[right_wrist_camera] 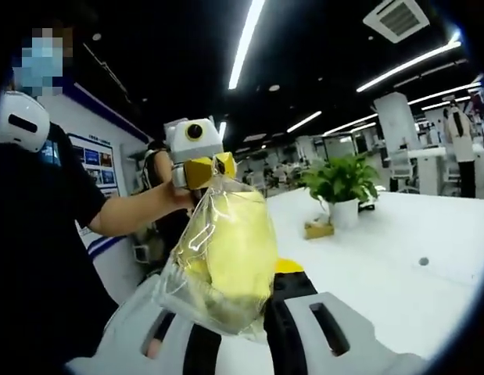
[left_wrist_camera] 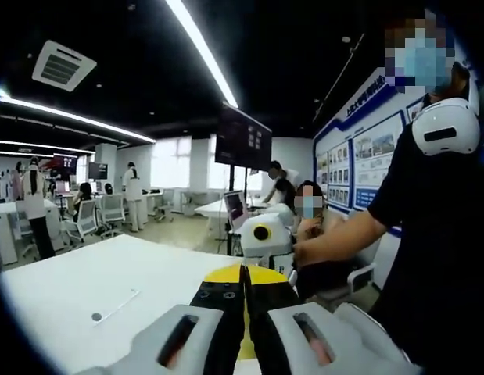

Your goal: Compare the silicone blocks by pressing each to a similar depth, holding the contact briefly, and releasing to observe deformation and rebound differences across the visible hardness samples.

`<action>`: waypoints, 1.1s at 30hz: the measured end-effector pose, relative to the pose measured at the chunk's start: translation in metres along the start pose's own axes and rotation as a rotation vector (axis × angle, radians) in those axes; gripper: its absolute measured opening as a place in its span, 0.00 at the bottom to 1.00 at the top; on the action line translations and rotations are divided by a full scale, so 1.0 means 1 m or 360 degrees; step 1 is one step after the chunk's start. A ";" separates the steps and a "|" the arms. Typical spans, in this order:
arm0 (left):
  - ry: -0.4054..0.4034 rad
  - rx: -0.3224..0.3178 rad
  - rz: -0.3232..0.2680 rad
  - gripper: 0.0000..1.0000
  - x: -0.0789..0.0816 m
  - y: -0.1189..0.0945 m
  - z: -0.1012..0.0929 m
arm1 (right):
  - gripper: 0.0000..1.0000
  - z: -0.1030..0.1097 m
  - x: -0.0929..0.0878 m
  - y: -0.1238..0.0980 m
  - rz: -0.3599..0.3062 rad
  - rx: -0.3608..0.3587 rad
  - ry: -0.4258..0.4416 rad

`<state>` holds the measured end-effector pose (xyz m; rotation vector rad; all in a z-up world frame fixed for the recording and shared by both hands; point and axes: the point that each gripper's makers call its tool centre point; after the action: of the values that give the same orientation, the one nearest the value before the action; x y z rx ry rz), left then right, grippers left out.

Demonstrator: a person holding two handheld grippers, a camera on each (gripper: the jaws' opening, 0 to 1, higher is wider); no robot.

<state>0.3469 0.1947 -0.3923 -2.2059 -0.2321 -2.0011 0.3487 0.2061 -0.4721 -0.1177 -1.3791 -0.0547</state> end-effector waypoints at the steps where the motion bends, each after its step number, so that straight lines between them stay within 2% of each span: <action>1: 0.0003 0.0006 0.0007 0.00 -0.001 -0.001 0.001 | 0.11 -0.001 -0.001 0.001 0.0012 -0.0006 -0.0006; 4: -0.0007 0.0010 0.0014 0.00 -0.003 -0.002 0.002 | 0.10 0.001 -0.003 0.001 0.0040 0.0006 0.0040; 20: -0.0015 0.0014 0.0062 0.00 -0.014 -0.002 0.001 | 0.07 -0.004 -0.011 -0.003 0.0140 -0.0002 -0.0036; 27: 0.0038 0.0045 0.0090 0.00 -0.011 0.003 0.005 | 0.07 -0.007 -0.009 -0.006 0.0106 -0.0015 -0.0010; 33: 0.0041 0.0059 0.0065 0.00 -0.006 0.003 0.006 | 0.09 -0.006 -0.005 -0.006 0.0083 -0.0007 0.0011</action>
<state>0.3525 0.1925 -0.3989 -2.1435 -0.2174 -1.9862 0.3531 0.1990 -0.4775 -0.1567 -1.3682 -0.0148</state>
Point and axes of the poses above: the point that each gripper's makers call its tool centre point, and the gripper's own axes: y roughly forward along the fingers, z roughly to its left, x roughly out of its top, and after that the axes turned 2 degrees about -y, right-handed
